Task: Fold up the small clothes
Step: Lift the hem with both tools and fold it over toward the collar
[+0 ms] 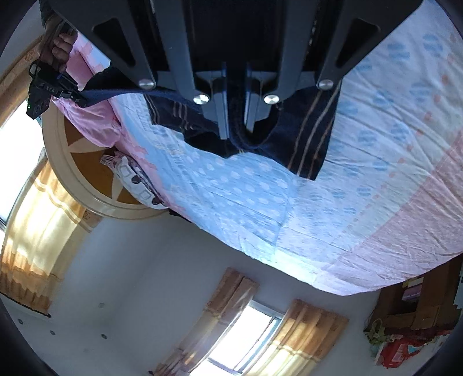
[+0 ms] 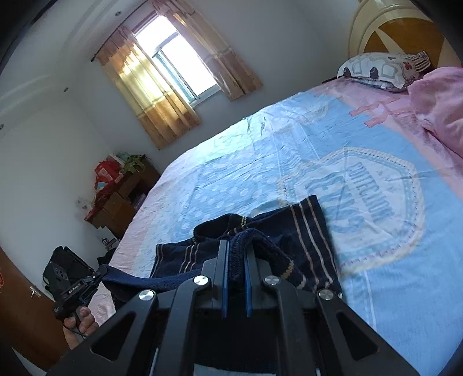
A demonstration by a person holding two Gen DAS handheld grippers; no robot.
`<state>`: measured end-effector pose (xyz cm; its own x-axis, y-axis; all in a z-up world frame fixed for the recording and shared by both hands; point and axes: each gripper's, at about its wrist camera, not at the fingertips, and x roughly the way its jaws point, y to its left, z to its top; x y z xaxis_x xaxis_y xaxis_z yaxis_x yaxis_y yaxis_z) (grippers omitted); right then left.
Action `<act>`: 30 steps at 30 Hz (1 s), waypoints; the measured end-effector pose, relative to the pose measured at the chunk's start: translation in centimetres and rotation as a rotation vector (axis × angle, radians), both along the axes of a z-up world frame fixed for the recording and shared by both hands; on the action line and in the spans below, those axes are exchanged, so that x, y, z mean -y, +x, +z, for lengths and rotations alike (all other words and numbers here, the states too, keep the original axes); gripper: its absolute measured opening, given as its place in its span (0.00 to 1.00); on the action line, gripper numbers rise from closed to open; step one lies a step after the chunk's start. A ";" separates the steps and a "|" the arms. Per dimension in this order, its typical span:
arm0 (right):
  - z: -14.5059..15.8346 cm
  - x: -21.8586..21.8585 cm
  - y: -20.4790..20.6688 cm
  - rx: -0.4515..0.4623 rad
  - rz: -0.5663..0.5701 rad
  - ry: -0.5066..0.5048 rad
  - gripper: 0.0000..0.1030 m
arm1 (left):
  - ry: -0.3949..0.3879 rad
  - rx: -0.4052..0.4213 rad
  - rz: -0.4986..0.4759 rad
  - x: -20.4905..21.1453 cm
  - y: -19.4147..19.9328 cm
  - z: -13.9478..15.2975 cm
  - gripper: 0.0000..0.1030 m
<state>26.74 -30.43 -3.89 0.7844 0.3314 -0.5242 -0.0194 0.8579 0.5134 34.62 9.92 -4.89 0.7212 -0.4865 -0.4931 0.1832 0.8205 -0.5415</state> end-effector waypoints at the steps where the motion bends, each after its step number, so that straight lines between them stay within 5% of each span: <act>1: -0.3 0.0 0.9 -0.011 0.000 -0.001 0.08 | -0.002 -0.011 0.005 -0.1 0.7 -0.3 0.09; 19: -8.2 1.1 15.5 -0.278 -0.029 0.006 0.08 | 0.071 -0.170 0.056 0.9 10.4 -6.9 0.09; 23: -10.6 2.0 18.2 -0.338 -0.065 0.049 0.12 | 0.140 -0.183 0.119 1.3 11.2 -7.3 0.26; 26: -11.6 2.7 18.7 -0.343 -0.127 0.015 0.40 | 0.126 -0.184 0.136 0.7 11.2 -6.9 0.51; 30: -11.6 3.9 16.9 -0.326 -0.147 0.002 0.47 | 0.162 -0.167 0.163 -0.3 9.0 -6.1 0.57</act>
